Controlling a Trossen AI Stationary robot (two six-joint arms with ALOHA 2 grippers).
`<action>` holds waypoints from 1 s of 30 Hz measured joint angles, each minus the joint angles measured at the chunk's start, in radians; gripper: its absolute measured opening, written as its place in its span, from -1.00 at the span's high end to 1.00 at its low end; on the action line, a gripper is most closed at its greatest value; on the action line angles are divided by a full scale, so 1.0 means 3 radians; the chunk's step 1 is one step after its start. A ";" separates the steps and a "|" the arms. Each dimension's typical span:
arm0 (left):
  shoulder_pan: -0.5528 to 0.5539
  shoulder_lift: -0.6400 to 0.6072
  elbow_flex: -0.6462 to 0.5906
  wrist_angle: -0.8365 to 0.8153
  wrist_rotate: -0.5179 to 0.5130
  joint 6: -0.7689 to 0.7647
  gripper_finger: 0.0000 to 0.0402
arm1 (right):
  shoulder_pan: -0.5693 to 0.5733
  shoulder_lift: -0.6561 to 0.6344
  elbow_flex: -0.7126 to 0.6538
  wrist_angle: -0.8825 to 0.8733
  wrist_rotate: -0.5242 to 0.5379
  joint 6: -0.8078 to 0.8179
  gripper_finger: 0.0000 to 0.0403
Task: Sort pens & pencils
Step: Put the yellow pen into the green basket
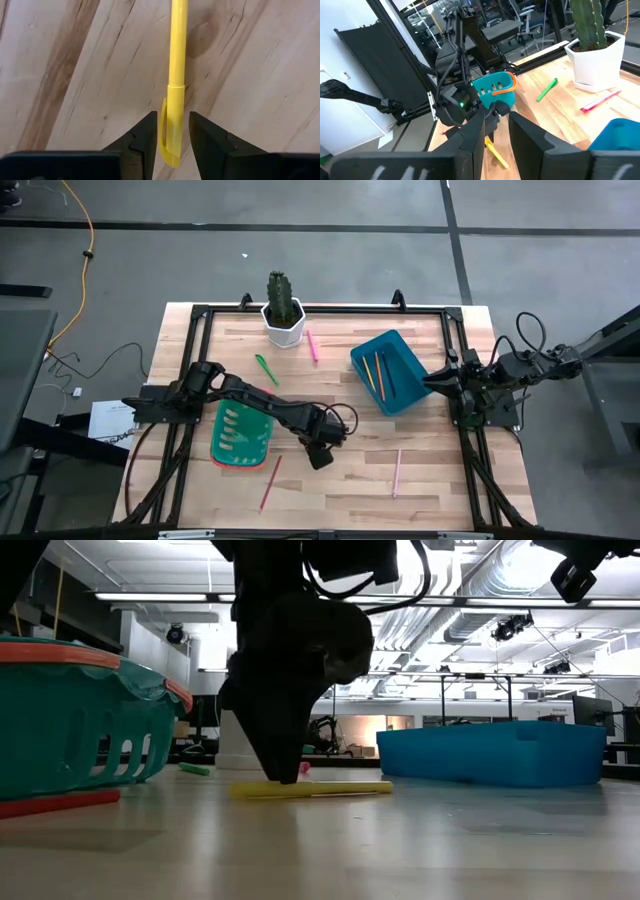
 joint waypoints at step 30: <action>-0.0006 0.0098 0.0072 -0.0035 0.0075 0.0061 0.76 | 0.0001 0.0001 0.0000 -0.0036 -0.0036 0.0028 0.60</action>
